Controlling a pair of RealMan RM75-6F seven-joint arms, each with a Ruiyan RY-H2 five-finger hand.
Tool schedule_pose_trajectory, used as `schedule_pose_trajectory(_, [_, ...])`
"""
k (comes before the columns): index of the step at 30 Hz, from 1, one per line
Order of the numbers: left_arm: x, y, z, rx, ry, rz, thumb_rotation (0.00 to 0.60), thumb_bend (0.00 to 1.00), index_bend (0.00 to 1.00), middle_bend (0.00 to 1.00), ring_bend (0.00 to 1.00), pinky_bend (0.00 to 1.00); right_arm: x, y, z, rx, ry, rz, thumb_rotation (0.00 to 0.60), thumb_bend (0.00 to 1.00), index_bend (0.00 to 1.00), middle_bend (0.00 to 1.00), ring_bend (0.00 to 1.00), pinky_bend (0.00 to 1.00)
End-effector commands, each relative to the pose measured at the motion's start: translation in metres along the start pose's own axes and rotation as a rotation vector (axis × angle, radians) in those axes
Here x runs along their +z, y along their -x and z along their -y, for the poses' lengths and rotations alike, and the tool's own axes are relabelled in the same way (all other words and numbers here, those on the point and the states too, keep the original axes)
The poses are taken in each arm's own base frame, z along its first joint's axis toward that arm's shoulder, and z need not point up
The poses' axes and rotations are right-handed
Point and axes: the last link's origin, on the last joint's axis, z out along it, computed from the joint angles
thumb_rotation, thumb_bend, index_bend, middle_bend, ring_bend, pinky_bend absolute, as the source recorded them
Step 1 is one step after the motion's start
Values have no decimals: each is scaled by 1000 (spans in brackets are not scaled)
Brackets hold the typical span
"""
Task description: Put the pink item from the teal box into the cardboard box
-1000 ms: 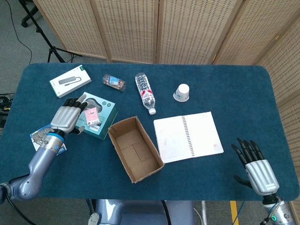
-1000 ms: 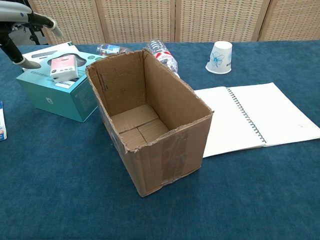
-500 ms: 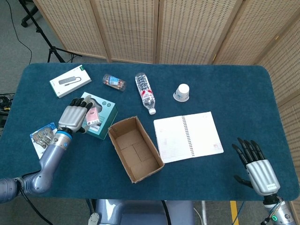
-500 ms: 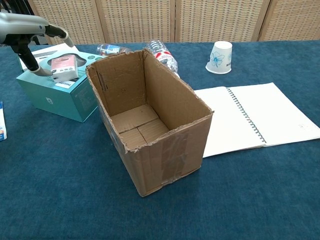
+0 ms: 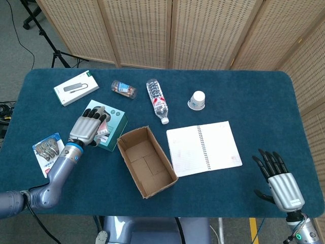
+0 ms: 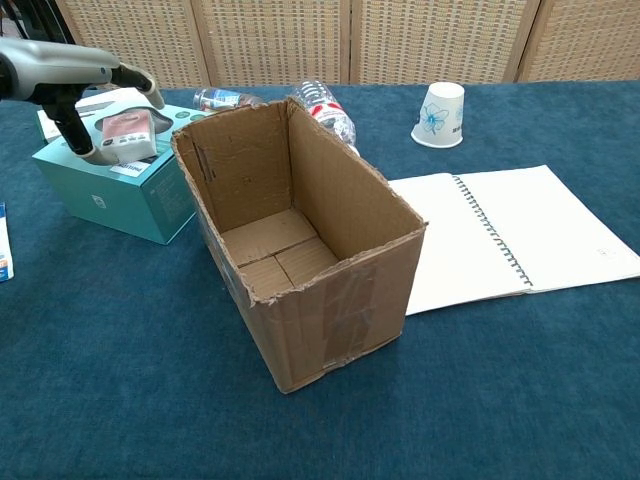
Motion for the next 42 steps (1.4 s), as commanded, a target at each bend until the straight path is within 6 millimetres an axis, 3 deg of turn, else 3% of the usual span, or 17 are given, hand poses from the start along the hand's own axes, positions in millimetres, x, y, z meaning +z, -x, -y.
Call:
schedule_pose_trajectory(1, [0,0,4,20,-4,9,600,309,179,0,0,0,0,1,0,-1,0,2,600,140,79,0,0,0])
schedule_pose_trajectory(10, [3,-3,12,39,-15,4,600,312,179,0,0,0,1,2,2,-8,-6,6,600,137,79,0,0,0])
schedule_pose_trajectory(27, [9,5,2,72,-14,16,600,318,195,0,0,0,0,0,1,2,-11,-11,600,139,79,0,0,0])
schedule_pose_trajectory(34, [9,5,2,71,-24,0,600,372,368,0,0,0,0,0,2,1,-13,-13,600,138,79,0,0,0])
schedule_pose_trajectory(42, [7,6,8,72,-46,-10,600,420,496,0,0,0,0,1,2,0,-12,-12,600,138,79,0,0,0])
